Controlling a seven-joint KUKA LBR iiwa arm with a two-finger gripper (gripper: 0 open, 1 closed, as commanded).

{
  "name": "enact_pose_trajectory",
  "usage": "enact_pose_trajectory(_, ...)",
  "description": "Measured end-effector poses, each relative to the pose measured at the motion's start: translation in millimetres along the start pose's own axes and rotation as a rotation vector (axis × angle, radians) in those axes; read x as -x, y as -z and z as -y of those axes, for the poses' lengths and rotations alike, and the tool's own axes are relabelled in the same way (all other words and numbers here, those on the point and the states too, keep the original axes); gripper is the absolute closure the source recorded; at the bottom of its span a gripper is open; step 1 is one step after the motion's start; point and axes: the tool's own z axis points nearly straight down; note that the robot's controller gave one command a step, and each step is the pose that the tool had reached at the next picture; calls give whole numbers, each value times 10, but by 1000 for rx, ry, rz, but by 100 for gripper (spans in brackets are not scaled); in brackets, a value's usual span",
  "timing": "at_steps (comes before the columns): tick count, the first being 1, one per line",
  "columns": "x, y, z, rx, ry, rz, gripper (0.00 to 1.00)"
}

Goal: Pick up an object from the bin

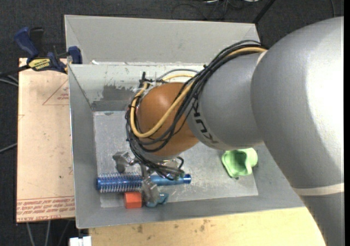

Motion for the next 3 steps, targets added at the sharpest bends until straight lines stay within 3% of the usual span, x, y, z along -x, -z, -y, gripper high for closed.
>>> enact_pose_trajectory(1,-152,-90,-62,-6,-19,17,0)
enact_pose_trajectory(2,-169,-104,-67,-4,-23,10,100)
enact_pose_trajectory(3,20,1255,-8,-2,-23,7,100)
